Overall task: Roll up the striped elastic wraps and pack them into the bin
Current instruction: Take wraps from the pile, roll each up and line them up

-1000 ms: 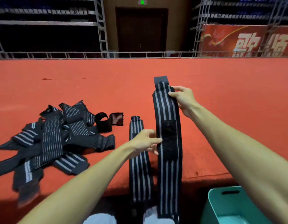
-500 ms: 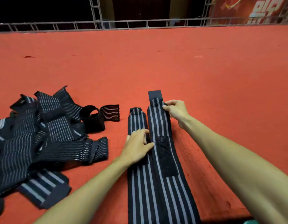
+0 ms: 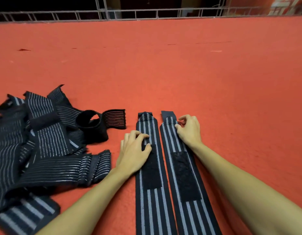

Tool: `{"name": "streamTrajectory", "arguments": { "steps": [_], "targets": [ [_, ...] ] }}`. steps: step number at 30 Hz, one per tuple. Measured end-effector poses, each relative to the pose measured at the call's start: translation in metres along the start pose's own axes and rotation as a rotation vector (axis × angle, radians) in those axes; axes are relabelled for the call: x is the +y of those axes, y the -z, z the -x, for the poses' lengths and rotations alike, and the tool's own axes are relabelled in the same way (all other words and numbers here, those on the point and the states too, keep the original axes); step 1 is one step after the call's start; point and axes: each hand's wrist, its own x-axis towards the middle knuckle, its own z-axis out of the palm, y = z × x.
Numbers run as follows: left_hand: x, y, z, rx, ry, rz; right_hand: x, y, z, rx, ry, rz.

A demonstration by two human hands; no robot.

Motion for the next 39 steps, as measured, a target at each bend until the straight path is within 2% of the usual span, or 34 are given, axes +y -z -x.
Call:
{"name": "streamTrajectory", "arguments": {
  "steps": [4, 7, 12, 14, 20, 24, 29, 33, 39],
  "targets": [
    [-0.002, 0.008, -0.018, -0.055, 0.009, 0.01, -0.01, 0.003, -0.001, -0.029, 0.012, 0.017],
    [-0.004, 0.008, -0.039, -0.073, 0.052, 0.048, -0.028, -0.002, -0.006, -0.063, 0.123, 0.024],
    [-0.013, -0.006, -0.051, 0.123, 0.134, 0.259, -0.062, -0.025, -0.021, -0.18, 0.242, -0.046],
    [-0.016, -0.007, -0.052, 0.124, 0.143, 0.29, -0.065, -0.039, -0.025, -0.225, 0.267, -0.045],
    [-0.018, -0.01, -0.056, 0.095, 0.259, 0.347, -0.044, -0.06, -0.021, -0.121, 0.296, -0.176],
    [-0.017, -0.009, -0.056, 0.158, 0.282, 0.47, -0.045, -0.06, -0.022, -0.188, 0.276, -0.055],
    [-0.017, -0.007, -0.055, 0.138, 0.265, 0.483, -0.044, -0.061, -0.024, -0.306, 0.355, 0.138],
    [-0.018, -0.008, -0.055, 0.131, 0.285, 0.465, -0.043, -0.059, -0.021, -0.219, 0.319, -0.064],
    [-0.016, -0.004, -0.053, 0.082, 0.274, 0.361, -0.05, -0.053, -0.021, 0.096, 0.177, -0.425]
  ]
}}
